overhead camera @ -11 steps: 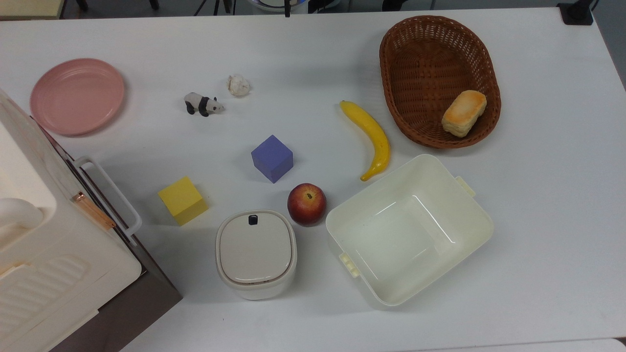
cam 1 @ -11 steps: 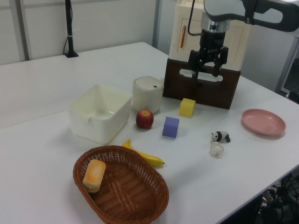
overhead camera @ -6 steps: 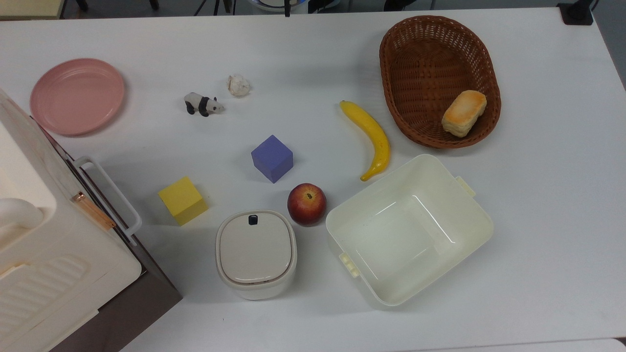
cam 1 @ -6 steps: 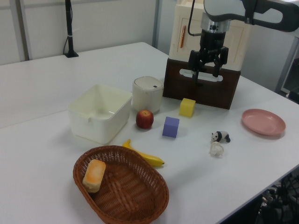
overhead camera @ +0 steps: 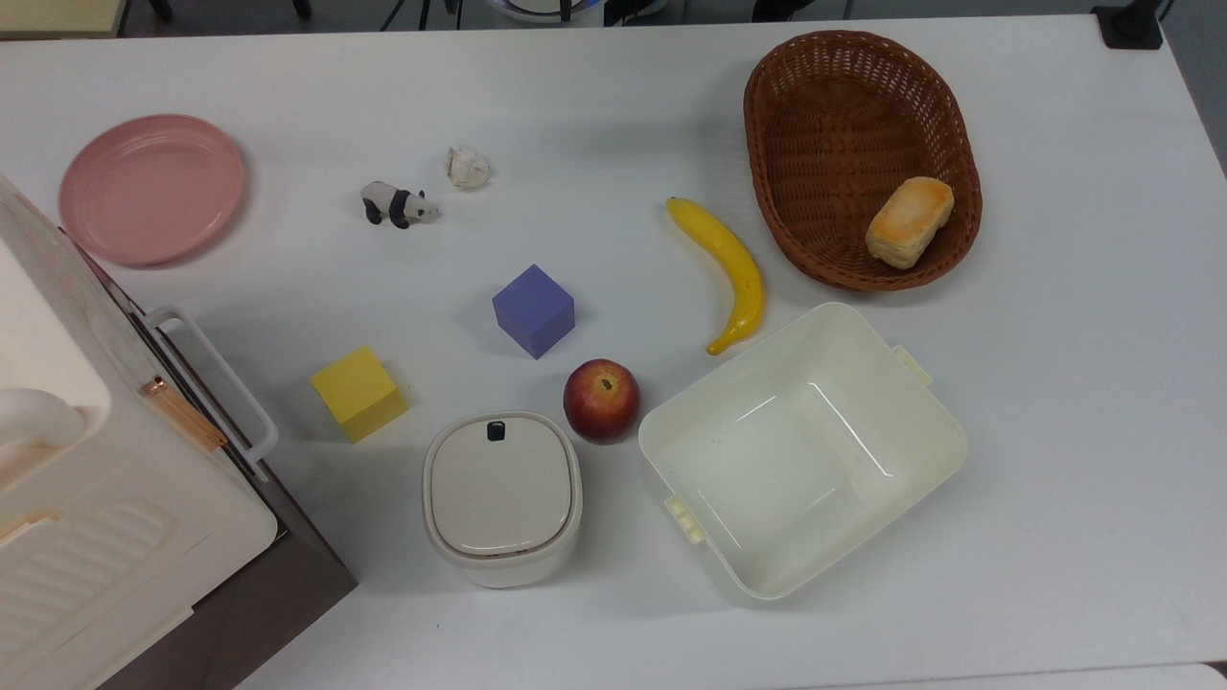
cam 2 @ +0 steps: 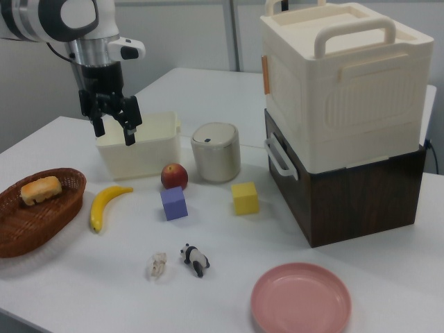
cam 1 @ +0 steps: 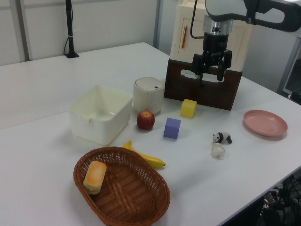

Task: Open the trash can

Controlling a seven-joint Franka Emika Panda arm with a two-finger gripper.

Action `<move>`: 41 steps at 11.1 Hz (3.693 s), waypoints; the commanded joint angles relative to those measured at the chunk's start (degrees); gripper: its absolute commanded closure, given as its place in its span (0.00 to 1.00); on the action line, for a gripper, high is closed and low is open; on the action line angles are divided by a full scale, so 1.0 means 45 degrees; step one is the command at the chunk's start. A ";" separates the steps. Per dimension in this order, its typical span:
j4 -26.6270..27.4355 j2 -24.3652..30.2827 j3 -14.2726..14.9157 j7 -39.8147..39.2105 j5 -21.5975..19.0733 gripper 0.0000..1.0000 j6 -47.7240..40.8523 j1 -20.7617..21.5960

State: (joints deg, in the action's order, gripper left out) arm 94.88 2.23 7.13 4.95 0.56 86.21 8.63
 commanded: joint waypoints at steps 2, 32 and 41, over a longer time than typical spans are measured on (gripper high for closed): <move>0.0322 0.0324 0.0173 -0.0124 -0.0223 0.00 -0.0213 0.0191; -0.2979 -0.5240 0.0290 -0.0475 -0.1317 1.00 0.9745 -0.0922; -0.3018 -0.6687 0.0114 -0.0612 -0.0516 1.00 1.1467 -0.0766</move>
State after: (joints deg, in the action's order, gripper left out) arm 82.66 -26.82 7.52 3.05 -3.10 136.99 4.77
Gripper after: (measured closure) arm 0.991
